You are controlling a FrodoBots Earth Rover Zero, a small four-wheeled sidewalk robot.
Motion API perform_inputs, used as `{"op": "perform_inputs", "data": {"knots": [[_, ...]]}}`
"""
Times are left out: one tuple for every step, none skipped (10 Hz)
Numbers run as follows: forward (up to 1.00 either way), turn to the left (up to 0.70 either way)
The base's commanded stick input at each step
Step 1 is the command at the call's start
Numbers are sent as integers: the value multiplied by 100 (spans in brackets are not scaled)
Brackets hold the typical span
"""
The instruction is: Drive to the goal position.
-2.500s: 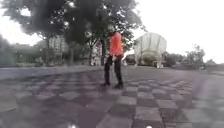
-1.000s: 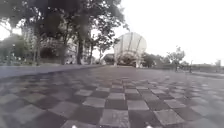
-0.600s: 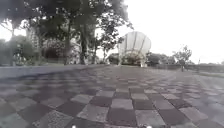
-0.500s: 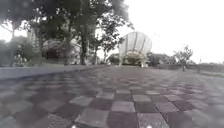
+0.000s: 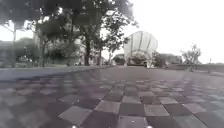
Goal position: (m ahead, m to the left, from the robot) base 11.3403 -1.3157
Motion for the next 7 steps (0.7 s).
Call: {"op": "perform_inputs", "data": {"knots": [[100, 2], [100, 8], [100, 9], [100, 9], [100, 9], [100, 9], [100, 9]]}}
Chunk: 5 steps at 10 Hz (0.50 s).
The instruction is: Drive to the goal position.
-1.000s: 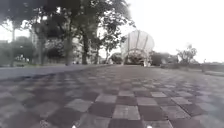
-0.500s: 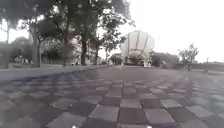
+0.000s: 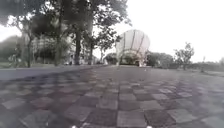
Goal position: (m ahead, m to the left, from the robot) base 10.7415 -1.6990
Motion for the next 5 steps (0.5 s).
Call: {"op": "perform_inputs", "data": {"knots": [[100, 9], [100, 9], [100, 9], [100, 9], [100, 9]]}}
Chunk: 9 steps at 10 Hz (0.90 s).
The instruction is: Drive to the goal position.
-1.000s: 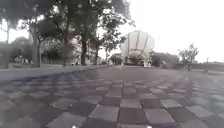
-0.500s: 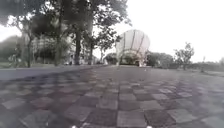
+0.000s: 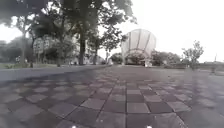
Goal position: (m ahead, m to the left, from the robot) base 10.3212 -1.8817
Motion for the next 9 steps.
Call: {"op": "perform_inputs", "data": {"knots": [[100, 9], [100, -30], [100, -31], [100, -31], [100, -31], [100, -31], [100, -31], [100, -31], [100, -31]]}}
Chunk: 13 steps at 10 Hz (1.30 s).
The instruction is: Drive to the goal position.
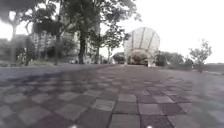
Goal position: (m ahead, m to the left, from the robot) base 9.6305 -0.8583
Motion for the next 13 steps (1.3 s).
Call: {"op": "perform_inputs", "data": {"knots": [[100, -31], [100, -31], [100, -31], [100, -6], [100, 9], [100, 9], [100, 9], [100, 9], [100, 9], [100, 9], [100, 9], [100, 9], [100, 9]]}}
